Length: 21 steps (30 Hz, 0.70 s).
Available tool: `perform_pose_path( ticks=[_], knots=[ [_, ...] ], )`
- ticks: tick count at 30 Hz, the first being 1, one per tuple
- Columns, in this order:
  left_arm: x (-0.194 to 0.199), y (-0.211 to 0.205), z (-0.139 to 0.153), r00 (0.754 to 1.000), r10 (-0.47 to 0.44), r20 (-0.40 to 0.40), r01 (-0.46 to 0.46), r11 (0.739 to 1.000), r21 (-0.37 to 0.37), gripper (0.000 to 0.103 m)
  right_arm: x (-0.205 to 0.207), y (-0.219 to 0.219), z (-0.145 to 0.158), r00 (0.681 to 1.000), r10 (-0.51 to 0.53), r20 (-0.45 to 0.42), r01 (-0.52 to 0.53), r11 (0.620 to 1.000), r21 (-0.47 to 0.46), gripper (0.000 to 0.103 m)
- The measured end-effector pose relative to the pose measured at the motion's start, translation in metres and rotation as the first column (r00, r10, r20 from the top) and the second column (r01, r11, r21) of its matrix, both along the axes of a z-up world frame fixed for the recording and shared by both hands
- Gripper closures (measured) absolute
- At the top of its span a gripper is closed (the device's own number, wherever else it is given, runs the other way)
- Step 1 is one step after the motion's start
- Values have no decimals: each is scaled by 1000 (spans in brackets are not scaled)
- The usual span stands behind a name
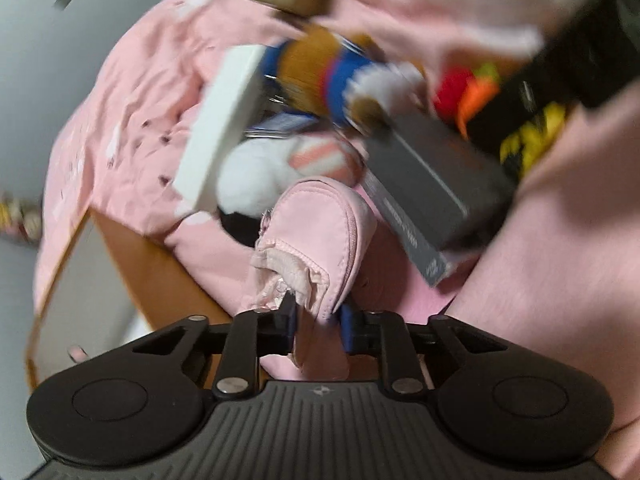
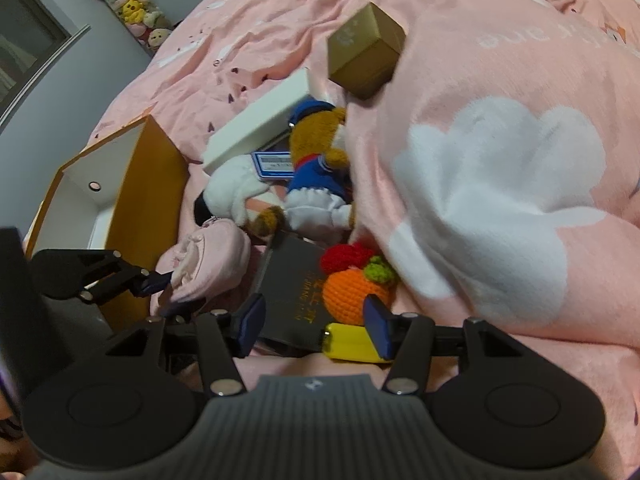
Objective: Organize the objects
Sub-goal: 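Grasp the pink coin purse with the left gripper while the right gripper reaches for the pink wallet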
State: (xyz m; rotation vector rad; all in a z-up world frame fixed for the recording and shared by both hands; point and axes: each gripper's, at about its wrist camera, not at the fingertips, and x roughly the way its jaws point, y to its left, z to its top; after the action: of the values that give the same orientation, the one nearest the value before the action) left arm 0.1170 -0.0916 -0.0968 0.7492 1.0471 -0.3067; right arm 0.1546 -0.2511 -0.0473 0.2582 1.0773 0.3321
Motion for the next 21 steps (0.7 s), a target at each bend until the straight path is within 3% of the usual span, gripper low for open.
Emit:
perform_pose_path(
  ticks=[3, 6, 7, 9, 11, 17, 21],
  knots=[
    [4, 19, 26, 994, 111, -7, -111, 978, -178, 83, -1, 6, 4, 999, 28, 17, -28, 1000, -8, 47],
    [2, 38, 51, 976, 212, -39, -212, 912, -351, 85, -1, 14, 7, 997, 75, 27, -75, 997, -11, 49],
    [1, 43, 61, 968, 244, -61, -247, 878, -410, 85, 0, 18, 9, 995, 94, 32, -93, 996, -14, 50],
    [-1, 61, 82, 949, 296, -110, -308, 786, -536, 85, 1, 27, 12, 989, 141, 38, -140, 990, -30, 52],
    [-11, 70, 102, 936, 325, -138, -338, 709, -619, 85, 4, 38, 15, 980, 195, 37, -194, 980, -38, 52],
    [-28, 115, 138, 891, 418, -176, -399, 538, -743, 85, 21, 83, 3, 944, 329, -24, -330, 938, -105, 49],
    [-39, 150, 142, 841, 511, -177, -451, 482, -752, 85, 33, 117, -10, 919, 390, -58, -394, 901, -183, 40]
  ],
)
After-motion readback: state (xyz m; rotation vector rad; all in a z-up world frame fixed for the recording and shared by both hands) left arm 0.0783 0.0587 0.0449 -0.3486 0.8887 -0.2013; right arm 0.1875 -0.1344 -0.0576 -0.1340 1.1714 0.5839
